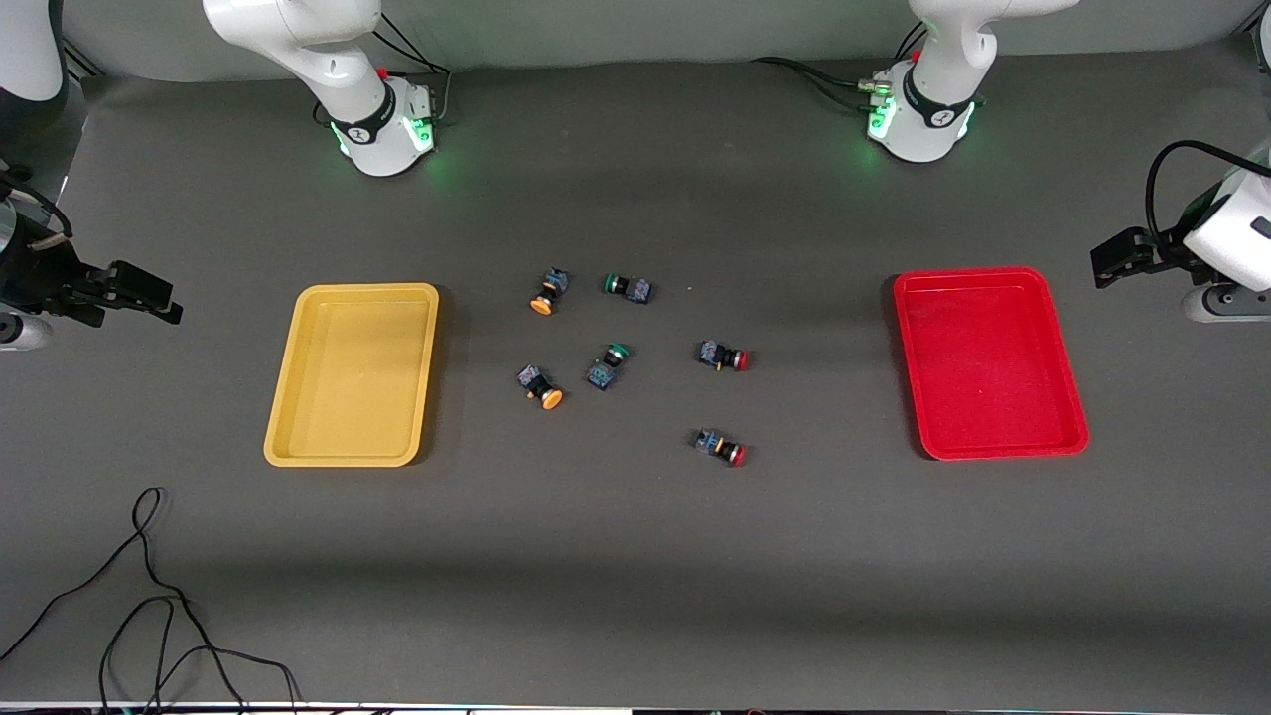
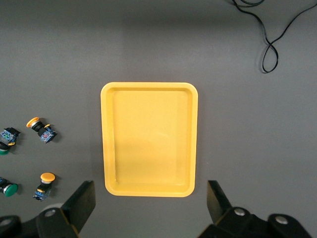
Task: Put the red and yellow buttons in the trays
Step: 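Move both grippers from the trays toward the scattered buttons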
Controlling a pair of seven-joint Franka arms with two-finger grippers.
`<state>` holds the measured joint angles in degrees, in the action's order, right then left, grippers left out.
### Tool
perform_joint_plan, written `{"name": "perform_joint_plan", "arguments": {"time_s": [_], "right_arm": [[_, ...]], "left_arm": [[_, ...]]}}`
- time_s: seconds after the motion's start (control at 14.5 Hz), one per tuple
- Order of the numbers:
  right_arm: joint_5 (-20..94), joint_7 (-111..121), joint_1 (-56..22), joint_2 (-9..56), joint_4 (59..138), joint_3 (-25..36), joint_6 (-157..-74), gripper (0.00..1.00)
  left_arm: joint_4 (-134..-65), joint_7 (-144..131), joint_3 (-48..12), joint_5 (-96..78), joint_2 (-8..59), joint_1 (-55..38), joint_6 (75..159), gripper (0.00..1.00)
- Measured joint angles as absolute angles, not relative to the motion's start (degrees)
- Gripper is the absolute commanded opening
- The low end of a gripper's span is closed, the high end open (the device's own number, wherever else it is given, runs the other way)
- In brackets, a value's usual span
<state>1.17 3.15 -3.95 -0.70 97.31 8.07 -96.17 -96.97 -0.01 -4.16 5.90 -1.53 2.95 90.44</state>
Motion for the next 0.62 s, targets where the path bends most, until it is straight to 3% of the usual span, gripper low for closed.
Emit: {"name": "perform_joint_plan", "arguments": {"time_s": [0.62], "right_arm": [[1.2, 3.2, -4.4, -0.7, 97.0, 7.9, -95.4, 1.0]], "left_arm": [[-97.0, 0.0, -4.2, 5.9, -1.4, 3.0, 90.4, 1.0]]}}
